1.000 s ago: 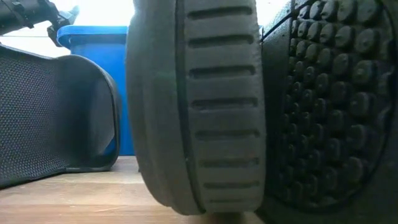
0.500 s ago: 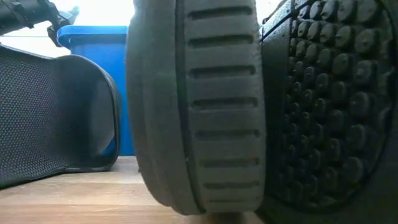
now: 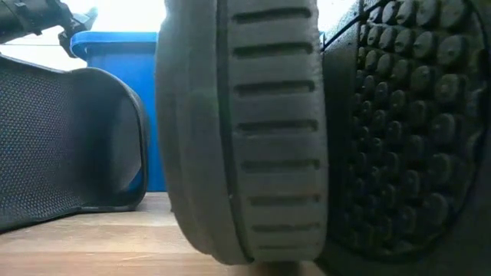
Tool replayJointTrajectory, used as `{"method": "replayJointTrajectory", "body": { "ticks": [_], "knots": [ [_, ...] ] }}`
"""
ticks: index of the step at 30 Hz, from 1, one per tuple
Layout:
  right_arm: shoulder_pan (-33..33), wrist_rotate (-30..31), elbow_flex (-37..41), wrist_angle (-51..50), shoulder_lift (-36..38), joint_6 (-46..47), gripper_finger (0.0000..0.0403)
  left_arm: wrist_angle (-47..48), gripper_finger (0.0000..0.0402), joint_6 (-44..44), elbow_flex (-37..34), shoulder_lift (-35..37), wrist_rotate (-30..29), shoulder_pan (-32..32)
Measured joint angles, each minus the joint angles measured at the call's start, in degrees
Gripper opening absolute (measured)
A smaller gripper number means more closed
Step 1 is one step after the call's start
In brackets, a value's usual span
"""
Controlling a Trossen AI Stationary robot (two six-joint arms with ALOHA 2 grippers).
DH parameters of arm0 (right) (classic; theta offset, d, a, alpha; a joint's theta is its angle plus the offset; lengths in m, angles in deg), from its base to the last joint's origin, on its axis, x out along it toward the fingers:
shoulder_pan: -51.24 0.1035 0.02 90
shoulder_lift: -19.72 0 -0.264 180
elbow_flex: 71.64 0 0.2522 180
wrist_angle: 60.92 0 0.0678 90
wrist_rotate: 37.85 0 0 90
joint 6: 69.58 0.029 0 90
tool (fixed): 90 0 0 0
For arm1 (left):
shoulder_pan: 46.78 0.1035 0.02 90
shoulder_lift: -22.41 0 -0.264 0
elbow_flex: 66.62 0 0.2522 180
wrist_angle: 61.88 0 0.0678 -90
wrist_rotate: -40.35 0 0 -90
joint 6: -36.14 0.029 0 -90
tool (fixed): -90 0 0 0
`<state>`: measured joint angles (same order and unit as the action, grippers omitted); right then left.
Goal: Pick and place slides into bin
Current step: Put the black slide into the blue bin
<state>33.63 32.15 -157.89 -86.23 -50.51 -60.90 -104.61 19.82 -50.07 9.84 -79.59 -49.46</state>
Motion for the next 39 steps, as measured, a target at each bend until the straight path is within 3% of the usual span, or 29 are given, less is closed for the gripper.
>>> {"method": "replayJointTrajectory", "body": {
  "ticks": [6, 11, 20, 24, 27, 39],
  "knots": [
    [11.93, 19.11, 6.48, 3.16, 9.92, 0.5, 0.0265, 0.25, 0.0196, 0.15, -0.49, 0.0, -0.02, 0.01],
    [19.7, 27.99, 16.63, 10.08, 17.68, 4.47, 0.0265, 3.74, 0.0196, 0.17, -0.64, 0.0, -0.11, 0.04],
    [22.74, 29.7, 35.47, 27.29, 28.1, 7.6, 0.0265, 5.29, 0.0196, 0.15, -0.68, -0.02, -0.37, 0.04],
    [22.72, 34.95, 45.06, 38.92, 32.07, 6.91, 0.0264, 6.59, 0.0196, 0.14, -0.7, -0.54, -0.37, 0.04],
    [22.68, 35.65, 50.69, 47.52, 34.35, 7.35, 0.0259, 6.53, 0.0196, 0.11, -0.7, -1.25, -0.37, 0.04],
    [22.7, 35.09, 53.24, 49.98, 39.04, -5.06, 0.0254, 4.97, 0.0196, -1.41, 1.66, -7.37, -1.8, 0.02]
  ]
}}
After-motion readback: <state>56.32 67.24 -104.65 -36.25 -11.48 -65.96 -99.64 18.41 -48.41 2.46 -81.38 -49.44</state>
